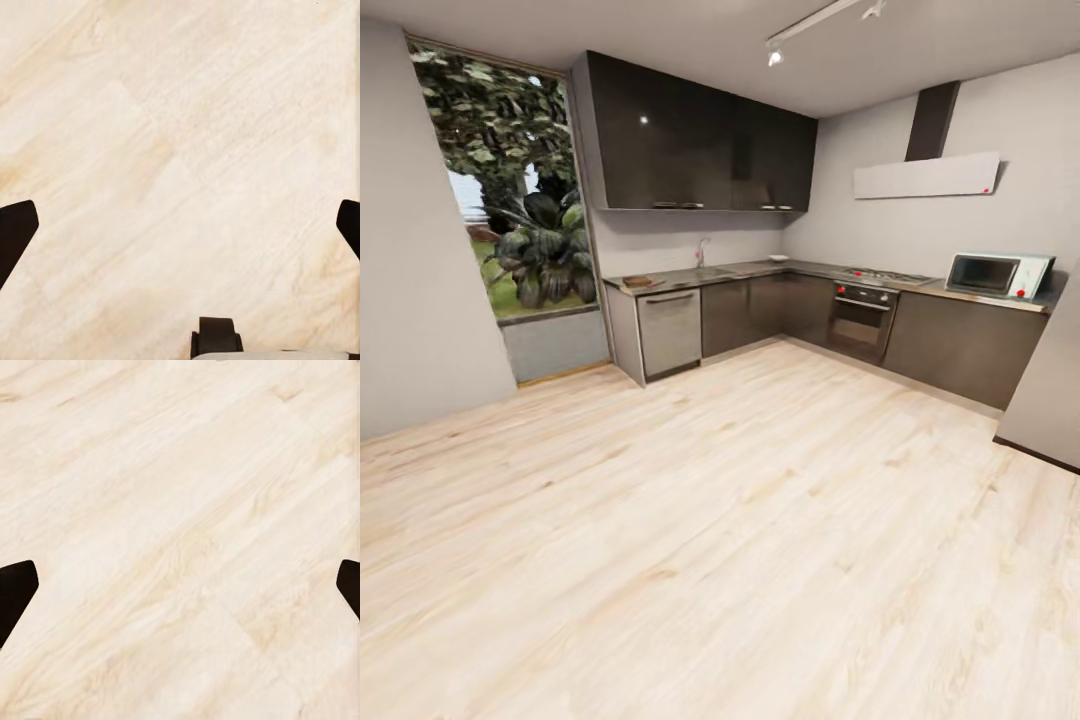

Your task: In the kitchen, take the Vidalia onion out of the sink, dice it on the chopping board with the paring knife, put the diced onion into the bowl on the countertop, then place both the paring knife and the chopping board into the sink.

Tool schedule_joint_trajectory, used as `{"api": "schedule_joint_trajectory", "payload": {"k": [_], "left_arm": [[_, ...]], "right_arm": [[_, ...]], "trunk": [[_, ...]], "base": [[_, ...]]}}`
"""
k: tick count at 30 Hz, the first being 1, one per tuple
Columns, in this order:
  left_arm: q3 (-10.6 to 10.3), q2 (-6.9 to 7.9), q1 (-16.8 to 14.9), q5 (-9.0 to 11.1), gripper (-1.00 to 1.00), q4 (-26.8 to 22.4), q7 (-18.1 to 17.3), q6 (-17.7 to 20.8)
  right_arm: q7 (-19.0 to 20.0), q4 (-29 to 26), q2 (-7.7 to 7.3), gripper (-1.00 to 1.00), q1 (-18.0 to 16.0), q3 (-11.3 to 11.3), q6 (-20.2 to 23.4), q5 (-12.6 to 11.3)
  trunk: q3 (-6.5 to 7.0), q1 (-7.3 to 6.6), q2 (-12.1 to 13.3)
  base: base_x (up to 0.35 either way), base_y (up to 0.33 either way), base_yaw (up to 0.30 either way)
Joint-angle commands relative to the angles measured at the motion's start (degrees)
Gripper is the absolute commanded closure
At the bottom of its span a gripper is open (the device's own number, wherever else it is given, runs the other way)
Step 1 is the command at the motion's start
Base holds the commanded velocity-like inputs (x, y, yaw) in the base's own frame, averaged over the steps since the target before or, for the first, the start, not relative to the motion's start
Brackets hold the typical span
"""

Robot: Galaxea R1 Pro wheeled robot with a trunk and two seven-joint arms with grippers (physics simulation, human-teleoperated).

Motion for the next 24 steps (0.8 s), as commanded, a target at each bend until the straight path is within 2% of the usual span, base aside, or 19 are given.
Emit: {"api": "schedule_joint_trajectory", "payload": {"k": [1, 24], "left_arm": [[0.0, -0.01, 0.0, 0.0, -1.00, 0.0, 0.0, -0.1], [0.0, -0.09, 0.0, 0.0, -1.00, 0.0, 0.0, -1.6]], "right_arm": [[0.0, 0.0, 0.00, -1.00, 0.0, 0.0, -0.1, 0.0], [-0.1, 0.0, -0.18, -1.00, 0.0, -0.1, -0.1, 0.1]], "trunk": [[-0.04, 0.03, 0.0], [-0.04, 0.03, 0.0]], "base": [[0.319, -0.131, -0.004], [0.319, -0.095, 0.000]]}}
